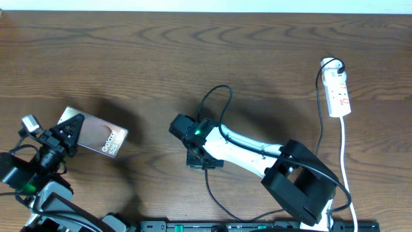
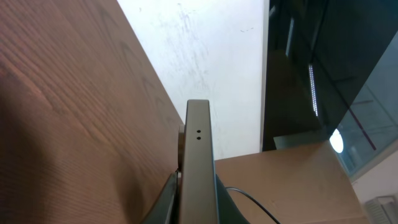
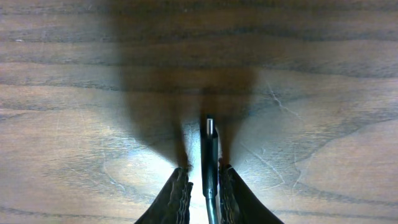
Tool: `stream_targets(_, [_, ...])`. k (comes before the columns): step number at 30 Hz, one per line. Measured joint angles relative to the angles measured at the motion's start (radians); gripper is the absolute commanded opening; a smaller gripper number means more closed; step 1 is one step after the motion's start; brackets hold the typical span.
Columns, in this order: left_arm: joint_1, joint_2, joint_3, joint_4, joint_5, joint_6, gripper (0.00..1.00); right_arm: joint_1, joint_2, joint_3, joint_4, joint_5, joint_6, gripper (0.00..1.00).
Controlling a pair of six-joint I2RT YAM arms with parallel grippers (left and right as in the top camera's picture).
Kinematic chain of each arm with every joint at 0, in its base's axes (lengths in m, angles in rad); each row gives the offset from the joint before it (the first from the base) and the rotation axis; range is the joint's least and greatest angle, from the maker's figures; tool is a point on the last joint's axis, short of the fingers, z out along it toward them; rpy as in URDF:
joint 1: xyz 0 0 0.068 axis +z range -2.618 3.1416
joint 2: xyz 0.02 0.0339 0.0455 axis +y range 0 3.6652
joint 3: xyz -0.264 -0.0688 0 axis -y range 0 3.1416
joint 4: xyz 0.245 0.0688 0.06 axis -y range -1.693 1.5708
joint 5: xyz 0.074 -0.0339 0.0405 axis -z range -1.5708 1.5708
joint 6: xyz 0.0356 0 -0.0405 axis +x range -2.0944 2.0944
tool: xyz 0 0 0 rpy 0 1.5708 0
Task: Plug charger to phone and switch on socket
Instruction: 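Close the right gripper on the black cable near its connector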
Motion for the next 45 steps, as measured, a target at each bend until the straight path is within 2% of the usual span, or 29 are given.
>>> stream_targets(5, [0.0, 0.0, 0.0, 0.0, 0.0, 0.0, 0.07, 0.0, 0.0, 0.0, 0.0, 0.0, 0.0, 0.14])
stream_targets(13, [0.0, 0.0, 0.0, 0.0, 0.0, 0.0, 0.07, 0.0, 0.0, 0.0, 0.002, 0.005, -0.001, 0.18])
stream_targets(21, [0.0, 0.0, 0.0, 0.0, 0.0, 0.0, 0.07, -0.005, 0.0, 0.0, 0.008, 0.02, 0.0, 0.16])
stream_targets(27, [0.0, 0.0, 0.0, 0.0, 0.0, 0.0, 0.07, -0.005, 0.0, 0.0, 0.006, 0.022, 0.0, 0.08])
stream_targets(29, [0.0, 0.0, 0.0, 0.0, 0.0, 0.0, 0.07, -0.005, 0.0, 0.0, 0.003, 0.022, -0.002, 0.02])
stream_targets(39, [0.0, 0.0, 0.0, 0.0, 0.0, 0.0, 0.08, -0.005, 0.0, 0.0, -0.003, 0.01, 0.0, 0.01])
stream_targets(45, [0.0, 0.0, 0.0, 0.0, 0.0, 0.0, 0.07, -0.014, 0.0, 0.0, -0.001, -0.064, -0.013, 0.01])
